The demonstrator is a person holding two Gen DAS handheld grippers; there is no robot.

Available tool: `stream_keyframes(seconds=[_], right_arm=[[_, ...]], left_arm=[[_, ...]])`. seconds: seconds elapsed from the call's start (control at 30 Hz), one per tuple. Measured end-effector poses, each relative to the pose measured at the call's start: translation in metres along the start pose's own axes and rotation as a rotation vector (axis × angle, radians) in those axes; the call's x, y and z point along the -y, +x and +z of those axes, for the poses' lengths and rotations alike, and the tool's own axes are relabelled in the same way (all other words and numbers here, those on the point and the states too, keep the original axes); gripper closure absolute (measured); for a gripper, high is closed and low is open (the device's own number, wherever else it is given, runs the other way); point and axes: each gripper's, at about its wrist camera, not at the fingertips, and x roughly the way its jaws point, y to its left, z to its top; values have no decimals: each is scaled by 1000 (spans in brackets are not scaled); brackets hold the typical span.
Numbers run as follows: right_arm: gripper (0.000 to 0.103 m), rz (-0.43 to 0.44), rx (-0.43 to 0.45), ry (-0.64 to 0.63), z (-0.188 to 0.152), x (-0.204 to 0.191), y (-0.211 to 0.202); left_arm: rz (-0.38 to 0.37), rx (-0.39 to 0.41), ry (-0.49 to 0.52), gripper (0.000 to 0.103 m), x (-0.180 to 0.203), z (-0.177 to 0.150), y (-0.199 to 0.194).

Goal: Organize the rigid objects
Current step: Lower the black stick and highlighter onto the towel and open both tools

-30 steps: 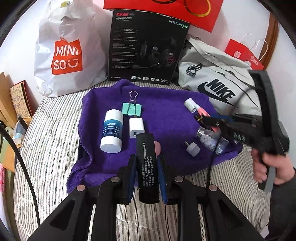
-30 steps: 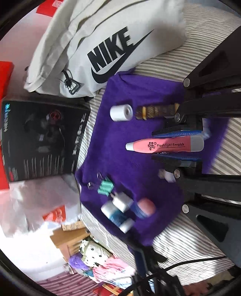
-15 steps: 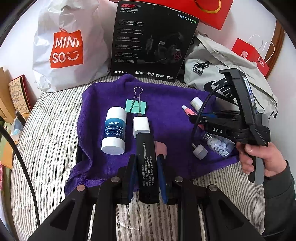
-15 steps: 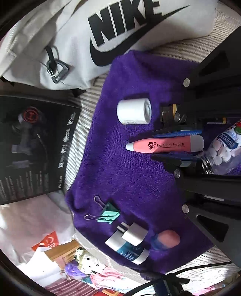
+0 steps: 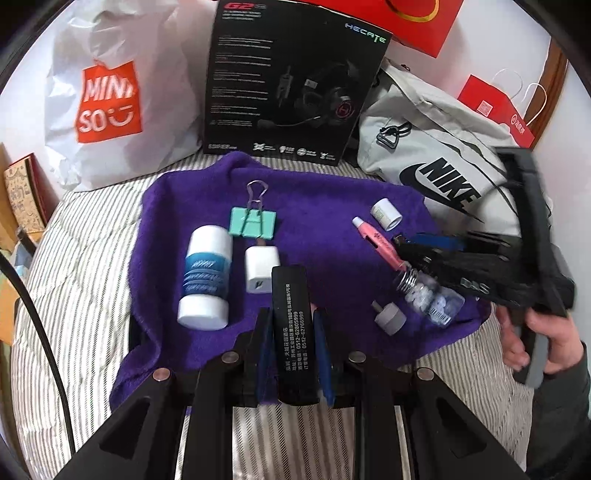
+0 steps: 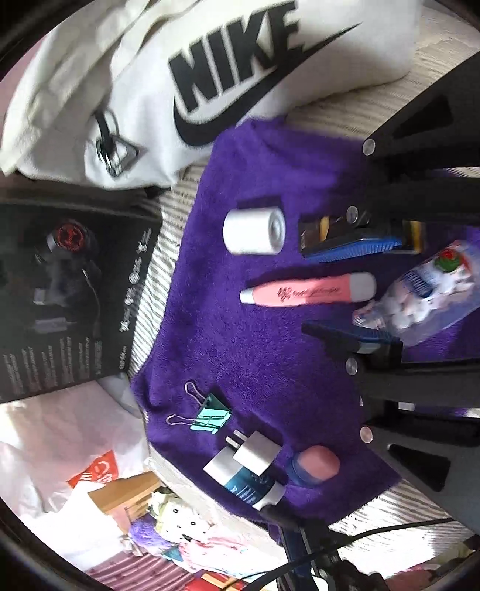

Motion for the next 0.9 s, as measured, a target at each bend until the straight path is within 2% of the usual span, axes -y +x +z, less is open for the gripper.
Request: stream_keyframes(seconds=[0.23, 0.4, 0.6, 0.73, 0.8, 0.9], right_arm=[[70, 12, 52, 33, -31, 11, -44], [70, 20, 52, 15, -57, 10, -65], [70, 53, 37, 17, -87, 0, -77], [70, 85, 15, 31, -105, -7, -78], [70, 90, 7, 34, -110, -9, -78], [70, 103, 2, 58, -116, -8, -79]], left_arm=[[-16, -18, 27, 81, 17, 22, 31], [-28, -33, 33, 81, 26, 37, 54], [17, -70, 46, 81, 32, 45, 80], [72, -98, 82, 81, 38, 43, 90], [74, -110, 84, 81, 41, 41, 94], [88, -94, 90, 81, 43, 39, 94]])
